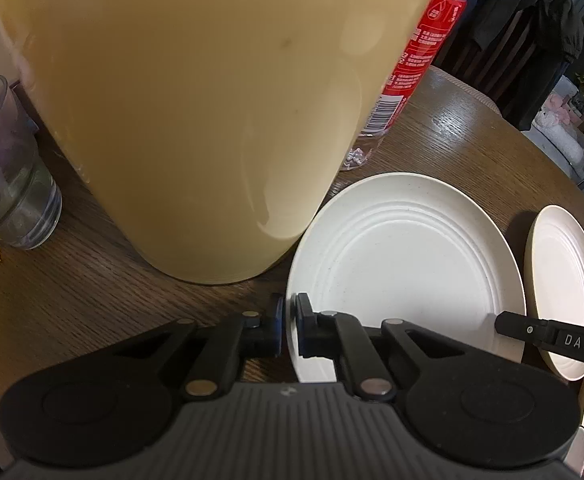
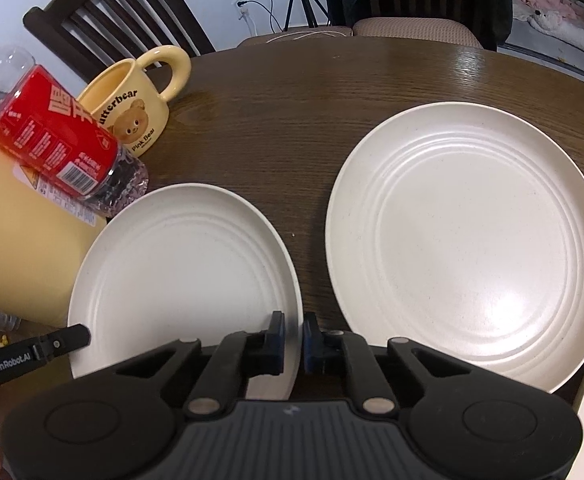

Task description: Organize plates and bowls

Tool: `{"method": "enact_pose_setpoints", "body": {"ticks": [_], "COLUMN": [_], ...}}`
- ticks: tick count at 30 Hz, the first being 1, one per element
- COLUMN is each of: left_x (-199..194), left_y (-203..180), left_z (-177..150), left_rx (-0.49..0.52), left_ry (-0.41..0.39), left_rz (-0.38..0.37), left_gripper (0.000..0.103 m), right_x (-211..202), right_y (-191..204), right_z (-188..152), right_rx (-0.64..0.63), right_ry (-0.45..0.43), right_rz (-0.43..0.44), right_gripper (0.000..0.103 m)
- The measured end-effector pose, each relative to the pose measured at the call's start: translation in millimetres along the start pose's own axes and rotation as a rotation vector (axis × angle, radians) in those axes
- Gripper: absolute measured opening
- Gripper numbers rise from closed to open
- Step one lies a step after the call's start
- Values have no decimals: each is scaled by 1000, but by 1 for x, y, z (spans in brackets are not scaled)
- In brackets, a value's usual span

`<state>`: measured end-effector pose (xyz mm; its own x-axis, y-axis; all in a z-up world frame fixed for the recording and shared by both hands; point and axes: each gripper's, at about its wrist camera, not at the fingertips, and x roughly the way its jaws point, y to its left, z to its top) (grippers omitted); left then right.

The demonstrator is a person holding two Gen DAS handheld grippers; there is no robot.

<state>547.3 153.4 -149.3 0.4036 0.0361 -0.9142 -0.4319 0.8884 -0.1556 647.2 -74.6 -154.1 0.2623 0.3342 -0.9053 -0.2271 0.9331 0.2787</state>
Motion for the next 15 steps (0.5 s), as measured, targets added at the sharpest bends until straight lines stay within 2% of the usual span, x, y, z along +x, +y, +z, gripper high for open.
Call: {"method": "enact_pose_setpoints", "body": {"ticks": [15], "left_x": [0], "left_y": [-19], "left_z": [-5], "left_rx": [62], "left_ry": [-22], "left_rz": [35], "left_gripper": [7], "right_x": [-1], "right_y": [5], "right_z": [0], "right_rx": [-28], "right_ry": [-24], "right_rz": [-17], "right_gripper": [8]}}
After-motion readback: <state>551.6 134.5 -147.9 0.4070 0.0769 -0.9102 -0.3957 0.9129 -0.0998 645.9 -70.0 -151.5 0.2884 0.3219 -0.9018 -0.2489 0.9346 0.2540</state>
